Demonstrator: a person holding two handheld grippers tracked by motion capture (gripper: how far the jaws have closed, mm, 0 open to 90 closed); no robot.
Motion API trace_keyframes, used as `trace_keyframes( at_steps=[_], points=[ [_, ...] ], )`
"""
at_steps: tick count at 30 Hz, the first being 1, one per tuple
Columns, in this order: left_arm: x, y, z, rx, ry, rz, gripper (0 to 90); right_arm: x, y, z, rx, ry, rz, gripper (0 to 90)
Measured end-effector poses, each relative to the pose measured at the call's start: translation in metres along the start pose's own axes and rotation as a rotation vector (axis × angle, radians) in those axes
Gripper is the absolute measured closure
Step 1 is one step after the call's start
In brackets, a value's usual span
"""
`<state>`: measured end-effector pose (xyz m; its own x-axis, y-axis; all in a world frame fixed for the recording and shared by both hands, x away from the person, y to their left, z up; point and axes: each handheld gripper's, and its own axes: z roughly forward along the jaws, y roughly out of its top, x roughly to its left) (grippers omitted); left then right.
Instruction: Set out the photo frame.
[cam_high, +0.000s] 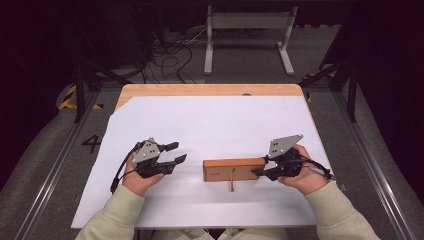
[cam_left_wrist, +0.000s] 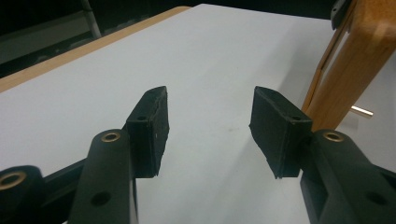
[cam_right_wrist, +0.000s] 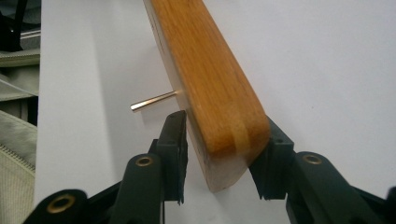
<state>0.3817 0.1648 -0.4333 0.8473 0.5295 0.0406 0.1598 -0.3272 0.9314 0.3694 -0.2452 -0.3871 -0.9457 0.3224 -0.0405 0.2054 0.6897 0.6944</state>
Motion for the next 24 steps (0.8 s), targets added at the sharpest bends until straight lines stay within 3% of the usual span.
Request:
trace_keyframes(
  at_steps=[8, 14, 19, 24],
  points=[
    [-0.001, -0.001, 0.003, 0.021, -0.001, -0.002, 46.4, 0.016, -0.003, -0.003, 0.025, 0.019, -0.027, 57.4],
    [-0.001, -0.001, 0.003, 0.026, -0.005, -0.001, 46.2, 0.026, -0.005, -0.002, 0.038, 0.007, -0.052, 53.6],
    [0.000, -0.001, 0.003, 0.027, -0.004, -0.007, 45.6, 0.026, -0.005, -0.003, 0.027, -0.001, -0.029, 48.3],
    [0.000, -0.002, 0.003, 0.027, -0.005, -0.019, 44.7, 0.026, -0.011, -0.011, 0.018, -0.046, 0.013, 42.2]
  ],
)
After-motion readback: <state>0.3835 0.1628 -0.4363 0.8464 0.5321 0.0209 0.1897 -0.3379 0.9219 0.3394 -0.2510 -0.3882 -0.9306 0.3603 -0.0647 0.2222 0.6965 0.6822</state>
